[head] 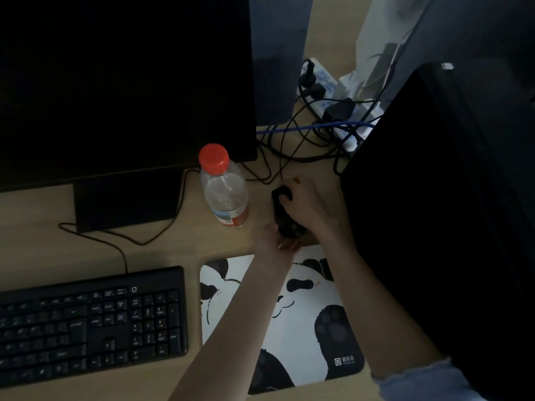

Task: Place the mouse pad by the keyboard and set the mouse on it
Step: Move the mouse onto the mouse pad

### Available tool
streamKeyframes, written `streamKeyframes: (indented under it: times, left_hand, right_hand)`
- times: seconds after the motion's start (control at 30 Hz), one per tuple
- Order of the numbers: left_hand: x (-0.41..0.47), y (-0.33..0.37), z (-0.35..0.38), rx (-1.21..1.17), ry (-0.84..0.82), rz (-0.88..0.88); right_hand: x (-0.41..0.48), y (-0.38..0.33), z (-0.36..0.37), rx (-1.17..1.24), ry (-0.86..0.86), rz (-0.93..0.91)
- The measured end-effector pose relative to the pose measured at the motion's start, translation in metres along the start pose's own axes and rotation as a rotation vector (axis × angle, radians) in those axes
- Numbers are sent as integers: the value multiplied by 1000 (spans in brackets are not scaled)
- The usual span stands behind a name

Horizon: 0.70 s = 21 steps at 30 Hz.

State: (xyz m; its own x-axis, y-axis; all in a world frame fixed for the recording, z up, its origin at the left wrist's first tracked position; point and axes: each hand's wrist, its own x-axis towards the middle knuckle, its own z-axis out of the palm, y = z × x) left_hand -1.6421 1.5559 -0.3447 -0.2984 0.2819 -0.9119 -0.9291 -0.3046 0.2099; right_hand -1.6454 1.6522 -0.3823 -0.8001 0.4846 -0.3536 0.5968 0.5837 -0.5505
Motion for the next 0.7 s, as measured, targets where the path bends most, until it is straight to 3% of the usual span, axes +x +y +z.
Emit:
streamKeyframes:
  times: [0.2, 0.23, 0.47, 0.7]
  left_hand:
    - [8, -9, -13, -43, -30, 58]
    - [9, -9, -14, -108, -24, 1]
    - [-30, -20, -48, 3, -45, 102]
    - [-50, -52, -107, 77, 8, 131]
  right_hand:
    - [-11, 2, 2, 50, 46, 8]
    - [-16, 2, 3, 51, 54, 5]
    - [-59, -7, 8, 55, 114, -48]
    - [-118, -14, 37, 32, 22, -95]
